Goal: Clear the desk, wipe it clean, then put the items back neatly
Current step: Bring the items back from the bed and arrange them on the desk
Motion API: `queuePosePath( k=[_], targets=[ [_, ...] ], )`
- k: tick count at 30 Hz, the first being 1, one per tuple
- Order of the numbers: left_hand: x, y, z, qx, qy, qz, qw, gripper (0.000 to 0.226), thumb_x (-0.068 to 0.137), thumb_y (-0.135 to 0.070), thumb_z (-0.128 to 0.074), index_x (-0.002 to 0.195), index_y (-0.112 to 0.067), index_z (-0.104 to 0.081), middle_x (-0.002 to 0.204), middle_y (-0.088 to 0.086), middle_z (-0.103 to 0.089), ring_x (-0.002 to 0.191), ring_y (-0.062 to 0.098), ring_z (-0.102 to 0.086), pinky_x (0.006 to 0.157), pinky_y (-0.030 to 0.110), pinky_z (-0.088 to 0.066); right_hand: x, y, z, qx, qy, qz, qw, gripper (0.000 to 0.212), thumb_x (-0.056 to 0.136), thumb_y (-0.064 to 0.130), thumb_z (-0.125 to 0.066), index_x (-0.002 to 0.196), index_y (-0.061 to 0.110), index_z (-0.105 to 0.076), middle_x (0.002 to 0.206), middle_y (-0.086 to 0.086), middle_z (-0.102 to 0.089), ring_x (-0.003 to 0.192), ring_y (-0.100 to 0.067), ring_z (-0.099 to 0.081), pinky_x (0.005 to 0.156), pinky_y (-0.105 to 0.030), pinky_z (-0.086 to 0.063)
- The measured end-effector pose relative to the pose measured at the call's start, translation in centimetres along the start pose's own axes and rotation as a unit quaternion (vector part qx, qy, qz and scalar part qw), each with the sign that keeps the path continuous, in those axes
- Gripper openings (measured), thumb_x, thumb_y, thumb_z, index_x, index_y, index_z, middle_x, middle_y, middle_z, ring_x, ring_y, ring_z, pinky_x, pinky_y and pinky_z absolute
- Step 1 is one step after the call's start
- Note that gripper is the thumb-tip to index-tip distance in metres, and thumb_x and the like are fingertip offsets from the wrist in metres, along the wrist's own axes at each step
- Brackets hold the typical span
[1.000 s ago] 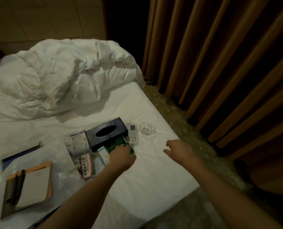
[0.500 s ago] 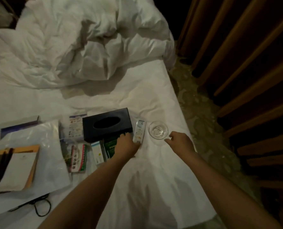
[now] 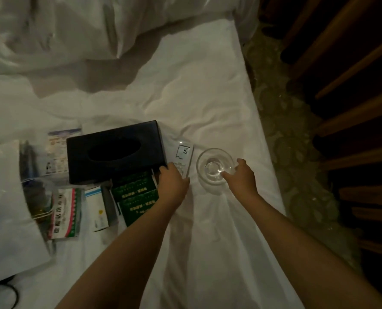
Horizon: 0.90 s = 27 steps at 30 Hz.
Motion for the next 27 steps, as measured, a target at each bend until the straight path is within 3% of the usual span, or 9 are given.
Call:
queuePosePath(
  k=[2, 5, 6, 9, 14, 18, 21, 24, 27],
  targets=[
    [0.4, 0.0, -0.8, 0.012, -0.015, -0.003, 1.000, 0.067, 0.086, -0.026, -0.065, 0.139, -0.007, -0.029, 0.132, 0.020, -0.038, 0.122, 0.036, -0.042, 0.102, 0.045, -0.040, 0.7, -0.8, -1.0, 0.047, -0.015, -0.034, 0.998, 0.055, 0.087, 0.018, -0.066, 0.134, 0.002, -0.041, 0.119, -0.015, -0.058, 0.104, -0.025, -0.058, 0.083, -0.027, -0.043],
    [0.8, 0.3, -1.6, 0.037, -0.022, 0.005, 0.999, 0.086, 0.085, -0.029, -0.066, 0.149, -0.012, -0.012, 0.140, 0.019, -0.033, 0.129, 0.035, -0.034, 0.106, 0.048, -0.035, 1.4, -1.7, -2.1, 0.165, -0.030, -0.077, 0.983, 0.024, 0.088, 0.009, -0.061, 0.111, 0.009, -0.052, 0.095, -0.010, -0.061, 0.064, -0.015, -0.063, 0.050, -0.016, -0.047],
    [0.9, 0.4, -1.8, 0.045, -0.017, 0.005, 0.999, 0.088, 0.085, -0.030, -0.066, 0.150, -0.013, -0.009, 0.141, 0.020, -0.031, 0.130, 0.035, -0.032, 0.107, 0.049, -0.034, 1.5, -1.8, -2.3, 0.197, -0.040, -0.080, 0.976, 0.021, 0.089, 0.006, -0.059, 0.108, 0.012, -0.053, 0.096, -0.010, -0.061, 0.065, -0.018, -0.065, 0.047, -0.014, -0.048],
    [1.0, 0.6, -2.0, 0.032, 0.003, 0.008, 0.999, 0.087, 0.082, -0.025, -0.069, 0.148, -0.010, -0.014, 0.139, 0.022, -0.030, 0.129, 0.038, -0.032, 0.107, 0.048, -0.034, 1.9, -2.1, -2.3, 0.239, -0.043, -0.071, 0.967, 0.021, 0.088, 0.004, -0.057, 0.104, 0.016, -0.057, 0.108, -0.014, -0.064, 0.089, -0.033, -0.066, 0.073, -0.037, -0.058],
    [-0.4, -0.5, -0.9, -0.010, 0.027, -0.008, 1.000, 0.071, 0.079, -0.018, -0.074, 0.131, 0.003, -0.031, 0.134, 0.020, -0.029, 0.119, 0.035, -0.044, 0.099, 0.037, -0.039, 0.9, -1.8, -1.3, 0.289, -0.037, -0.072, 0.954, 0.021, 0.092, -0.001, -0.048, 0.103, 0.015, -0.057, 0.093, -0.008, -0.059, 0.061, -0.014, -0.059, 0.057, -0.032, -0.055],
    [-2.9, -1.0, 1.0, -0.043, 0.032, -0.015, 0.998, 0.067, 0.078, -0.016, -0.074, 0.127, 0.000, -0.033, 0.131, 0.017, -0.035, 0.117, 0.032, -0.046, 0.099, 0.041, -0.044, -1.6, -2.2, -0.5, 0.357, -0.026, -0.104, 0.928, 0.017, 0.093, -0.001, -0.050, 0.100, 0.013, -0.057, 0.090, -0.010, -0.057, 0.064, -0.023, -0.061, 0.066, -0.048, -0.057],
    [-5.5, -2.0, 3.4, -0.070, 0.028, -0.020, 0.997, 0.062, 0.076, -0.015, -0.075, 0.122, -0.005, -0.035, 0.126, 0.016, -0.047, 0.112, 0.032, -0.054, 0.092, 0.046, -0.051, -4.5, -1.3, 1.7, 0.375, -0.023, -0.088, 0.923, 0.019, 0.092, -0.002, -0.049, 0.096, 0.014, -0.057, 0.087, -0.010, -0.056, 0.066, -0.026, -0.062, 0.061, -0.043, -0.057],
    [-8.8, -3.9, 6.4, -0.057, 0.013, -0.045, 0.997, 0.059, 0.076, -0.014, -0.074, 0.119, -0.008, -0.035, 0.126, 0.015, -0.047, 0.113, 0.032, -0.053, 0.091, 0.040, -0.052, -8.0, -0.1, 4.6, 0.386, -0.027, -0.066, 0.920, 0.022, 0.093, -0.004, -0.047, 0.090, 0.016, -0.056, 0.082, -0.011, -0.055, 0.059, -0.029, -0.062, 0.057, -0.038, -0.056],
    [-12.3, -6.2, 9.2, -0.062, 0.007, -0.088, 0.994, 0.056, 0.079, -0.012, -0.073, 0.120, -0.006, -0.035, 0.128, 0.014, -0.046, 0.117, 0.031, -0.051, 0.087, 0.033, -0.049, -12.2, 0.9, 8.0, 0.404, -0.051, -0.047, 0.912, 0.027, 0.094, -0.004, -0.046, 0.085, 0.019, -0.055, 0.083, -0.011, -0.054, 0.048, -0.022, -0.062, 0.049, -0.032, -0.054]
  ],
)
Point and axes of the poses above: each hand's wrist, its own x-axis towards the middle knuckle, its own z-axis out of the back of the hand, y = z × x, the point moved 7 cm from there along x, towards the middle knuckle
